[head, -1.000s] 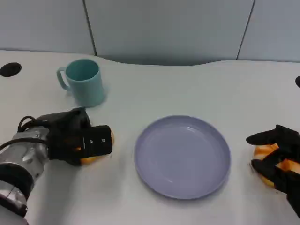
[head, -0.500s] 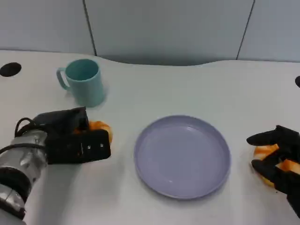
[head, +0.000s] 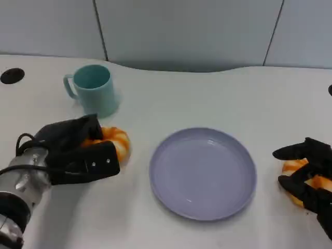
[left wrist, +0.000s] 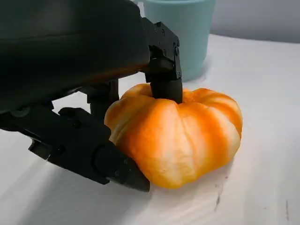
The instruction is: Grasp the bread from the table and place it into the plate.
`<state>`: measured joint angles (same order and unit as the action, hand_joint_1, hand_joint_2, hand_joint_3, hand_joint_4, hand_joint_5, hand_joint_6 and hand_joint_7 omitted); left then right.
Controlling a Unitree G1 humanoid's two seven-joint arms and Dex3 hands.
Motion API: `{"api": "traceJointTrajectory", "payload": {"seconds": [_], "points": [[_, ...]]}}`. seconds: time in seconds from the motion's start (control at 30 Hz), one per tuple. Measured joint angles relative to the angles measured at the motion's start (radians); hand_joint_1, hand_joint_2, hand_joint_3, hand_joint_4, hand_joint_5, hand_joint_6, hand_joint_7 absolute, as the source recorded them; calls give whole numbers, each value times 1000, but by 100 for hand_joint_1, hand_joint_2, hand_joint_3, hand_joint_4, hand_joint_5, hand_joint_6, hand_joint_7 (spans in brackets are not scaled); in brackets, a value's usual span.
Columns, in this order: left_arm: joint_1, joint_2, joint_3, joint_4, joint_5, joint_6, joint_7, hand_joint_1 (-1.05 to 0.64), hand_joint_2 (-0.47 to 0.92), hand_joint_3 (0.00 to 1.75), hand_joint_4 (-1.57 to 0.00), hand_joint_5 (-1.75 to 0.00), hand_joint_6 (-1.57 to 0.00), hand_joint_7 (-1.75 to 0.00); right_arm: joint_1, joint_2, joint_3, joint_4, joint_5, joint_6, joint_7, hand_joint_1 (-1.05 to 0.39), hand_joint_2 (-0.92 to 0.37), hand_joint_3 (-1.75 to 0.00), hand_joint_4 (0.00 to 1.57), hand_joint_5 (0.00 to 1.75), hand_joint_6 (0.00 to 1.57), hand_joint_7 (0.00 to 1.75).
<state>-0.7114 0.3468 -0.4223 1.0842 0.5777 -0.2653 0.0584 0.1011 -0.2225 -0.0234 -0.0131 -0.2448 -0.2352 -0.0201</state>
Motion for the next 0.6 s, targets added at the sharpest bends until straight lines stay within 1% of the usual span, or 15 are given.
{"api": "traceJointTrajectory", "payload": {"seconds": [0.13, 0.27, 0.47, 0.6], "points": [[58, 55, 44, -160, -39, -61, -22, -10, 89, 8, -80, -175, -62, -175, -2, 0, -2, 1, 0, 1, 0, -28, -92, -26, 67, 112, 66, 71], [103, 92, 101, -271, -99, -120, -45, -14, 88, 8, -82, -175, -61, -175, -7, 0, -2, 5, -1, 2, -1, -28, -92, -26, 67, 112, 66, 71], [171, 130, 158, -446, -160, -151, -129, -15, 88, 7, -81, -175, -59, -175, -11, 0, 0, 15, 0, -5, -1, -27, -92, -26, 67, 112, 66, 70], [194, 131, 165, -555, -168, -152, -178, -13, 87, 6, -80, -175, -58, -175, -11, 0, 1, 15, -1, -3, -1, -26, -92, -26, 66, 111, 66, 70]]}}
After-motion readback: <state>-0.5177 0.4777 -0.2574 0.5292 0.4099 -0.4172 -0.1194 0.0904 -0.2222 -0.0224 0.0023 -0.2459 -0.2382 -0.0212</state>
